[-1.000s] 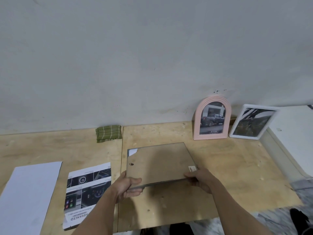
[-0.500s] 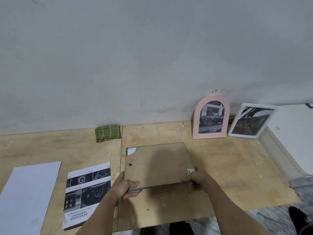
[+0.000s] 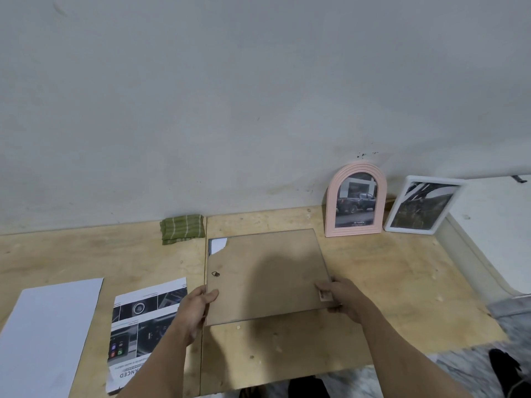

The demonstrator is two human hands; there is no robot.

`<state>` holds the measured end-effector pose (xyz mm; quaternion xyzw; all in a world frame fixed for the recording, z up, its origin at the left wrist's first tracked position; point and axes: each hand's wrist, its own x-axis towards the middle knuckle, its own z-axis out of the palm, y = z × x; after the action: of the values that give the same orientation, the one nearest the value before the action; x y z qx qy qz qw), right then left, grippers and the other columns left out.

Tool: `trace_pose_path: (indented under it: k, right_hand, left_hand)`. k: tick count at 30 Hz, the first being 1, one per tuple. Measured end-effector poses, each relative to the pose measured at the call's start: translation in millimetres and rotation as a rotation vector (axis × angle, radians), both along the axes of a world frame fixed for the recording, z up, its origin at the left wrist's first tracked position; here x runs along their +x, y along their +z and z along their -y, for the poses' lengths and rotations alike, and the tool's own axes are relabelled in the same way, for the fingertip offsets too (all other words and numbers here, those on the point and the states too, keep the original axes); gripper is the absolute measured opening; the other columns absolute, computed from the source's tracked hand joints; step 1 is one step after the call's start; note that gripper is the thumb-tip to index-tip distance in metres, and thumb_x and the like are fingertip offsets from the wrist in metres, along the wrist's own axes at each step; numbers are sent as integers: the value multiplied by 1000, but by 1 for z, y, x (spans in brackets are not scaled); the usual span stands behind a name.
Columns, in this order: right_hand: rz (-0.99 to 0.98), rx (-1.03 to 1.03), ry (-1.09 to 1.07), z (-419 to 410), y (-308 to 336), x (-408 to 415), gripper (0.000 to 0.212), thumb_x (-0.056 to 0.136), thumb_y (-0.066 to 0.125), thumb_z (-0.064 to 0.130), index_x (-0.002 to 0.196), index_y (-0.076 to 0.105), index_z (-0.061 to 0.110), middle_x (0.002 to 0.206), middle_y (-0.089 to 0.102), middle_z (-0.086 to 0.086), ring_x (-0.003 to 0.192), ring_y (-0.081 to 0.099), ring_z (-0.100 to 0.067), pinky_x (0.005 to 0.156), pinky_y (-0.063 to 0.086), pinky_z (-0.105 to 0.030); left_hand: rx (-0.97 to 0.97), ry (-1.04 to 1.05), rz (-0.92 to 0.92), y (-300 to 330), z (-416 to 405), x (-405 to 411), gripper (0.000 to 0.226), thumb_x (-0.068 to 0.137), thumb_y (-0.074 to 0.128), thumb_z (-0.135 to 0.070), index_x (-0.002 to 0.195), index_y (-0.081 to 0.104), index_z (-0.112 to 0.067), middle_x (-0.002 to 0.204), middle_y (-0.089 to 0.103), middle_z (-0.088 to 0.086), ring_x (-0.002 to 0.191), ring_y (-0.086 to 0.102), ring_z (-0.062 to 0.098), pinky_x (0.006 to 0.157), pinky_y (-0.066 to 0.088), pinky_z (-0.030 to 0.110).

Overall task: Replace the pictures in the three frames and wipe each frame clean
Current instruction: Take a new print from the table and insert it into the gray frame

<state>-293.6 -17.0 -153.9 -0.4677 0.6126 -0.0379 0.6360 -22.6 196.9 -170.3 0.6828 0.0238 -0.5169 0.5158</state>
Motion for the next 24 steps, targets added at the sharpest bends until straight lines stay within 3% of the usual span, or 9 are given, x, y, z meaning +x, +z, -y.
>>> trace_pose_path:
  k: [4, 8, 11, 14, 18, 21, 24]
  right_hand:
    - [24, -84, -118, 14, 3, 3, 29, 88, 66, 40, 100, 68, 13, 101, 71, -9, 90, 68, -27, 81, 56, -39]
    - [17, -243, -190, 15, 8, 4, 29, 89, 66, 28, 84, 69, 0, 92, 71, -20, 75, 66, -29, 77, 55, -42]
    - [30, -328, -208, 13, 15, 11, 32, 88, 66, 27, 77, 67, -4, 85, 69, -24, 68, 63, -27, 73, 54, -43]
    - [64, -407, -201, 15, 37, 25, 34, 88, 65, 28, 64, 56, 6, 67, 56, -16, 62, 53, -23, 61, 45, -38]
    - [110, -624, -183, 22, 86, 58, 36, 87, 66, 27, 62, 45, 12, 61, 41, -7, 60, 40, -18, 60, 32, -31]
    - [67, -829, -106, 11, 120, 96, 35, 87, 64, 33, 67, 45, 12, 60, 51, -3, 56, 48, -21, 56, 38, -33]
    - [-94, -1042, 88, -18, 146, 135, 29, 89, 59, 36, 73, 46, 16, 66, 55, 2, 59, 50, -21, 54, 35, -33]
  left_hand:
    - [-32, -79, -44, 2, 2, 4, 23, 96, 63, -12, 118, 69, -12, 100, 77, 11, 89, 64, 27, 65, 47, 33]
    - [-54, -77, -75, 4, 6, 3, 22, 97, 60, -10, 117, 69, -12, 110, 76, 12, 92, 68, 25, 67, 60, 32]
    - [1, -68, -2, 5, 9, 0, 23, 97, 60, -11, 118, 69, -8, 103, 78, 12, 85, 69, 24, 65, 56, 31]
    - [53, -62, 126, 16, 19, -4, 20, 96, 62, -14, 113, 70, -7, 106, 77, 12, 81, 70, 22, 66, 51, 29]
    - [129, -170, 540, 52, 57, -7, 59, 94, 67, -32, 145, 50, -8, 144, 56, 13, 124, 57, 28, 98, 45, 34]
    - [-114, -158, 681, 103, 98, -18, 45, 94, 66, -43, 126, 67, -12, 124, 69, 6, 104, 66, 17, 100, 49, 33]
    - [-322, -180, 649, 160, 126, -29, 43, 90, 63, -55, 90, 78, -15, 88, 77, -1, 83, 73, 14, 83, 57, 35]
